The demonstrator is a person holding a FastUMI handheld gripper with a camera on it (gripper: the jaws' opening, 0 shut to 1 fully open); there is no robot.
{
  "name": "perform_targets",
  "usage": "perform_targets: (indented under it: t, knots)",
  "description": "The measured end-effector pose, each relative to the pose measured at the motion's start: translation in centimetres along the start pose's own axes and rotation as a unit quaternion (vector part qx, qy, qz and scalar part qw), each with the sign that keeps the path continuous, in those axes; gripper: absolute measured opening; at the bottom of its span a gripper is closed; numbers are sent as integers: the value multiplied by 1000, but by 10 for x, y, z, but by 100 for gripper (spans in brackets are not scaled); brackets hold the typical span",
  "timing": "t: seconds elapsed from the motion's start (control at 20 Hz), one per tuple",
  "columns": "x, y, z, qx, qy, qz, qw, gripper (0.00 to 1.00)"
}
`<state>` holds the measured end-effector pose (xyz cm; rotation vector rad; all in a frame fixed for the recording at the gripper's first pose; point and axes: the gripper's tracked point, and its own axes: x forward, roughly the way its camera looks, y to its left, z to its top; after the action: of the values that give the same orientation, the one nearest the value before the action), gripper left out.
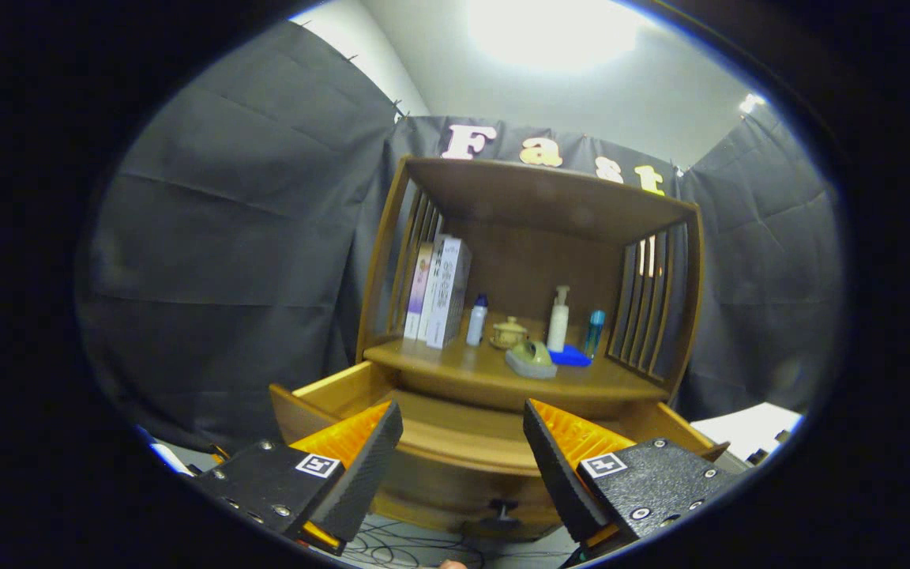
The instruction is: Pull open the drawer, take out the items inside it, and place them on the countertop above the cabinet.
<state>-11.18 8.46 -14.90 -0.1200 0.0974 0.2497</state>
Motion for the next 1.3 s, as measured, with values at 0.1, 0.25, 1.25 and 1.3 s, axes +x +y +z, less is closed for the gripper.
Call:
perform_targets:
  t: [0.1,0.25,1.25,1.3]
  knots:
    - [-7,-7,-27,-1,26,-6,1000,95]
    - [0,-17,-46,20,44,-18,999,95]
    - [26,-63,-96,85,104,-85,987,95]
    - [30,-64,-95,86,105,-83,987,95]
